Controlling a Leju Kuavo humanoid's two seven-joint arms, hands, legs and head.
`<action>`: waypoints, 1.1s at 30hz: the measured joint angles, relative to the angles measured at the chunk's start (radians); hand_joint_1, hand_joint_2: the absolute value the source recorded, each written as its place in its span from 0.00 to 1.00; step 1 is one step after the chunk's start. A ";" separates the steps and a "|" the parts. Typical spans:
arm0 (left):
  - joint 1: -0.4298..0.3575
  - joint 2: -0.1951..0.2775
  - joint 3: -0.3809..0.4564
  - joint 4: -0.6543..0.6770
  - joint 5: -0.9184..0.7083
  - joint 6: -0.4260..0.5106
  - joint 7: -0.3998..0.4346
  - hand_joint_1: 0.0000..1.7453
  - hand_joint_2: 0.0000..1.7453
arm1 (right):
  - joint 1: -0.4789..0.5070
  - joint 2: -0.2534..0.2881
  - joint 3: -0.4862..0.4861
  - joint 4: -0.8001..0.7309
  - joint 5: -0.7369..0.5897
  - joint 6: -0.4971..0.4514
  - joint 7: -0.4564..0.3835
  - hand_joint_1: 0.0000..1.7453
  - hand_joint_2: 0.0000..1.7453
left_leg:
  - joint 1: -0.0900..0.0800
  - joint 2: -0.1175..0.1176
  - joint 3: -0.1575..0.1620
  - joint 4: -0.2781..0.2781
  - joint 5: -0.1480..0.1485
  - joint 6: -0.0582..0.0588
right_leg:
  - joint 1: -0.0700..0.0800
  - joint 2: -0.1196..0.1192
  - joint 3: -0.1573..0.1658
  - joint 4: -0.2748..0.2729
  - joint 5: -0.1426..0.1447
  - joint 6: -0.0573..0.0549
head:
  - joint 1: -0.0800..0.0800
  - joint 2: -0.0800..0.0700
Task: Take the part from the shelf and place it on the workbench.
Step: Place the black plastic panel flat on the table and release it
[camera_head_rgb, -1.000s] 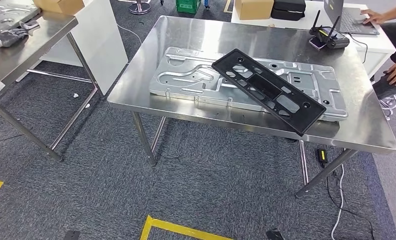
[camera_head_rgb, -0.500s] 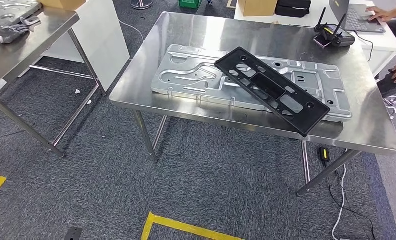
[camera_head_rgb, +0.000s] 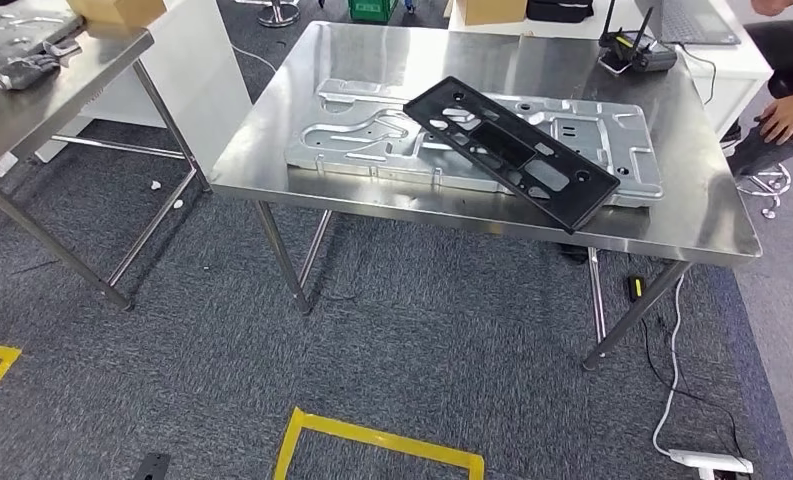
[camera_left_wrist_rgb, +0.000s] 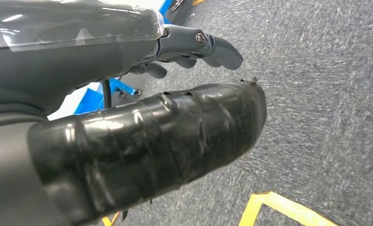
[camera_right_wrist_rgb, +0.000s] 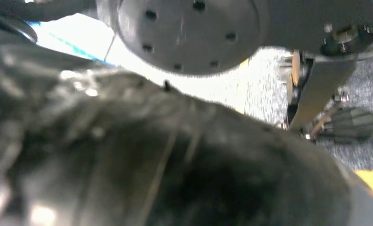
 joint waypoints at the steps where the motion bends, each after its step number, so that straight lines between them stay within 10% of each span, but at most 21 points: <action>1: -0.001 0.000 0.000 0.000 0.002 0.000 -0.001 0.00 0.00 | -0.001 -0.004 0.000 0.000 0.003 0.010 -0.004 0.00 0.00 | -0.002 0.000 0.010 0.038 -0.028 0.003 | 0.004 0.003 -0.015 0.002 0.012 0.000 | -0.001 0.000; 7: -0.010 0.001 0.000 0.000 0.025 -0.001 0.014 0.00 0.00 | -0.019 -0.007 0.000 0.002 0.010 -0.021 0.034 0.00 0.00 | -0.025 -0.052 0.289 -0.243 -0.003 0.046 | 0.017 0.041 -0.082 0.010 0.080 0.018 | 0.001 0.000; 11: -0.011 0.000 0.000 0.000 0.029 -0.003 0.019 0.00 0.00 | -0.013 -0.006 0.000 0.010 0.010 -0.025 0.041 0.00 0.00 | -0.031 -0.021 0.273 -0.256 0.035 0.071 | 0.012 0.053 -0.095 0.007 0.090 0.042 | 0.006 0.000; 16: -0.006 -0.001 0.002 0.000 0.045 -0.003 0.035 0.00 0.00 | -0.011 -0.003 -0.002 0.016 0.007 -0.072 0.055 0.00 0.00 | -0.032 0.035 0.202 -0.258 0.094 0.094 | 0.001 0.012 -0.141 0.254 -0.126 0.065 | 0.012 0.000; 19: -0.006 -0.001 0.004 0.000 0.054 -0.008 0.047 0.00 0.00 | -0.010 0.001 -0.009 0.017 0.004 -0.104 0.056 0.00 0.00 | -0.034 0.067 0.153 -0.245 0.123 0.087 | 0.000 -0.003 -0.056 0.247 -0.067 0.070 | 0.012 0.000; 23: -0.001 0.004 0.005 0.000 0.052 -0.035 0.056 0.00 0.00 | -0.010 0.002 -0.015 0.014 0.009 -0.115 0.019 0.00 0.00 | -0.038 0.107 0.121 -0.221 0.149 0.066 | 0.015 -0.073 0.147 -0.018 -0.095 0.047 | 0.010 0.000; 26: 0.002 0.007 0.005 0.001 0.026 -0.057 0.066 0.00 0.00 | -0.002 0.007 -0.015 0.015 0.020 -0.125 -0.027 0.00 0.00 | -0.032 0.110 0.116 -0.216 0.150 0.043 | 0.014 -0.051 0.132 -0.044 -0.080 0.023 | 0.009 0.000; 31: 0.019 0.013 0.001 0.001 -0.016 -0.059 0.073 0.00 0.00 | 0.006 0.018 -0.030 0.015 -0.001 -0.179 -0.036 0.00 0.00 | -0.029 0.004 0.081 0.004 -0.061 0.023 | 0.013 -0.002 0.051 -0.042 -0.010 -0.002 | 0.004 0.000; 33: 0.020 0.014 0.000 0.001 -0.019 -0.059 0.072 0.00 0.00 | 0.013 0.020 -0.038 0.015 -0.006 -0.183 -0.034 0.00 0.00 | -0.028 0.002 0.112 0.032 -0.039 0.024 | 0.013 0.022 0.011 -0.031 0.015 0.001 | 0.004 0.000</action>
